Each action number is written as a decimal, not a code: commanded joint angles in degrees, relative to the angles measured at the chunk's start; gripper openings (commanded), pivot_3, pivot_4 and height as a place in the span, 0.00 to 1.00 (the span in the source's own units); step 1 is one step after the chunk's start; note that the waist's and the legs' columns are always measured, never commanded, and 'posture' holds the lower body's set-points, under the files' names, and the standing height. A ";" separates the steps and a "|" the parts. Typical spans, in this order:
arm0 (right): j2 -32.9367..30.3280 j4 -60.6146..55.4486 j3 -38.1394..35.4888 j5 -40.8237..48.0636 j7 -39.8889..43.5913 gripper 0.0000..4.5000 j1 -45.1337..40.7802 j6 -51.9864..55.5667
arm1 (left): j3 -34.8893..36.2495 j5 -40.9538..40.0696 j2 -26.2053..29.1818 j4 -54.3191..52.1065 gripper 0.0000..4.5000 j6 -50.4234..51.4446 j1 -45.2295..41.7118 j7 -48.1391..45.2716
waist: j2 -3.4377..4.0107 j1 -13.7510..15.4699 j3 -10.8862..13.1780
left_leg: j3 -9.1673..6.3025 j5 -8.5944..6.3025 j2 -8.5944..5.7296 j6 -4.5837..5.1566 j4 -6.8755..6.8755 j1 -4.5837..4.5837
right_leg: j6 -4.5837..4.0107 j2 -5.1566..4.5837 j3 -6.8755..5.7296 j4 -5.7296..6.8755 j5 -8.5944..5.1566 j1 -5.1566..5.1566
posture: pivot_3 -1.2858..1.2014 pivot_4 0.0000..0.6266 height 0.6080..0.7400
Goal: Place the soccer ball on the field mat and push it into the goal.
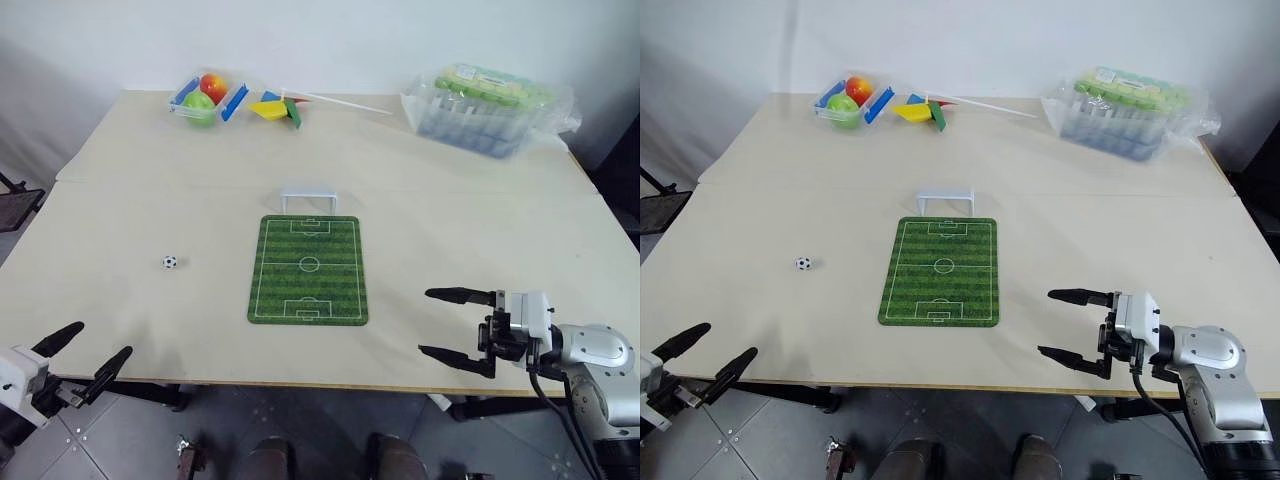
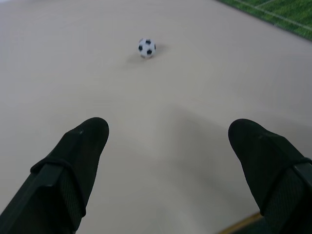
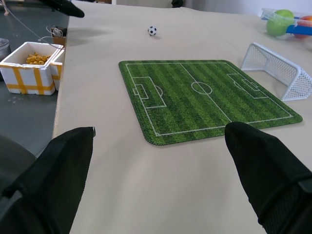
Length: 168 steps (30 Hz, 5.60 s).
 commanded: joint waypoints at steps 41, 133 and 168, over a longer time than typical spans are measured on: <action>13.36 -6.36 1.19 4.81 -10.56 1.00 -4.27 0.83 | -14.97 4.79 0.78 24.48 0.99 12.69 -41.08 12.41 | -0.37 -1.89 -0.22 | 0.71 -0.32 0.39 0.01 0.49 0.06 | -0.03 0.48 0.74 0.19 0.17 -0.30 | 0.52 0.24 1.00; 3.94 -0.16 -5.69 5.35 3.21 1.00 4.00 -5.18 | -39.22 -0.04 -1.16 -8.65 0.01 14.18 -27.46 -22.79 | -0.12 1.07 -0.17 | 1.02 -0.49 0.78 0.05 0.92 0.06 | -0.16 0.79 0.94 0.19 0.32 -0.26 | 0.52 0.24 1.00; 15.85 -6.69 -8.30 1.59 -21.64 1.00 10.16 -10.21 | -25.43 2.80 -0.06 15.62 0.01 5.62 -46.56 -7.56 | -0.12 -0.88 -0.17 | 1.23 -0.59 0.82 0.12 0.90 0.04 | -0.08 0.85 1.09 0.12 0.41 -0.38 | 0.52 0.24 1.00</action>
